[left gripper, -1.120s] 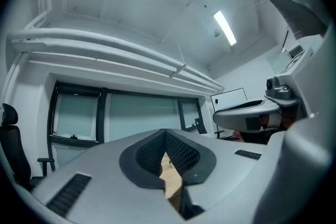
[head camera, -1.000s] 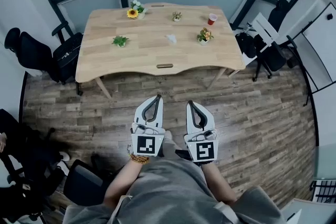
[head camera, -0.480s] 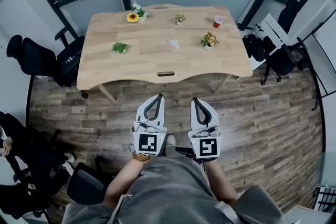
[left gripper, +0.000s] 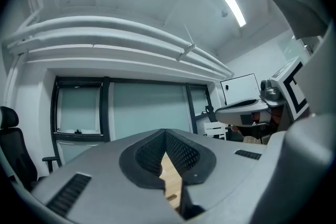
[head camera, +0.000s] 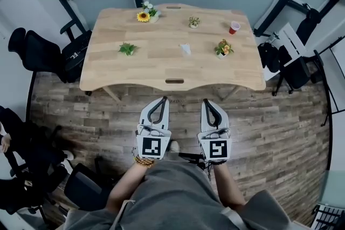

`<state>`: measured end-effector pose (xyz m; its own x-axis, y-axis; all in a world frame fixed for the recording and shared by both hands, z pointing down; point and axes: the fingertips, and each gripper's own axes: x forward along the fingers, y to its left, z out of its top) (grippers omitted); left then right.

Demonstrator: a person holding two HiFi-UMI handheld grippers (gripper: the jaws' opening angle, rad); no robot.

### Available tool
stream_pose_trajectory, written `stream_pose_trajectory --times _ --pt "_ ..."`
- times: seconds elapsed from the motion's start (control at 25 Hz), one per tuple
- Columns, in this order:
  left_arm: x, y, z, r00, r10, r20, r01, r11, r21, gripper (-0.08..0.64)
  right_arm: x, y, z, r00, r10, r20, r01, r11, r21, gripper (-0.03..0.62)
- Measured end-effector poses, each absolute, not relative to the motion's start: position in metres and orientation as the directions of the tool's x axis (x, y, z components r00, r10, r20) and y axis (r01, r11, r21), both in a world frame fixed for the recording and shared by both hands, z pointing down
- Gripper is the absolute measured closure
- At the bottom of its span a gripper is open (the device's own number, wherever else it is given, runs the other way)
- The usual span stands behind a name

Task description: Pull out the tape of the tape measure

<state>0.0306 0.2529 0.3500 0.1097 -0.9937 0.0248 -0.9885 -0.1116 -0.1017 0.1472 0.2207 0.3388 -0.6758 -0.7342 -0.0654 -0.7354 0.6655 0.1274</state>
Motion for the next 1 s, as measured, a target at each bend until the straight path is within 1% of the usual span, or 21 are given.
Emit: stream_pose_trajectory --times 0.12,0.52,0.68,0.8,1.0 --pt "0.018 0.234 0.353 0.117 -0.993 0.029 -0.990 -0.119 -0.081 0.552 0.139 0.202 0.347 -0.672 -0.740 -0.024 -0.734 0.661 0.158 0.581" --pt "-0.046 0.154 0.349 0.193 -0.981 0.001 -0.979 -0.193 -0.063 0.552 0.084 0.129 0.343 -0.609 -0.793 0.009 -0.776 0.598 0.199 0.581" --pt "-0.074 0.129 0.348 0.212 -0.977 -0.008 -0.976 -0.212 -0.046 0.551 0.060 0.106 0.332 -0.587 -0.810 0.000 -0.791 0.573 0.216 0.581" --pt "-0.088 0.112 0.351 0.227 -0.974 0.000 -0.973 -0.227 -0.049 0.552 0.056 0.088 0.333 -0.550 -0.835 0.021 -0.812 0.540 0.221 0.581" --pt "-0.102 0.086 0.359 0.238 -0.971 0.015 -0.970 -0.238 -0.039 0.551 0.055 0.055 0.349 -0.528 -0.849 0.032 -0.829 0.523 0.199 0.581"
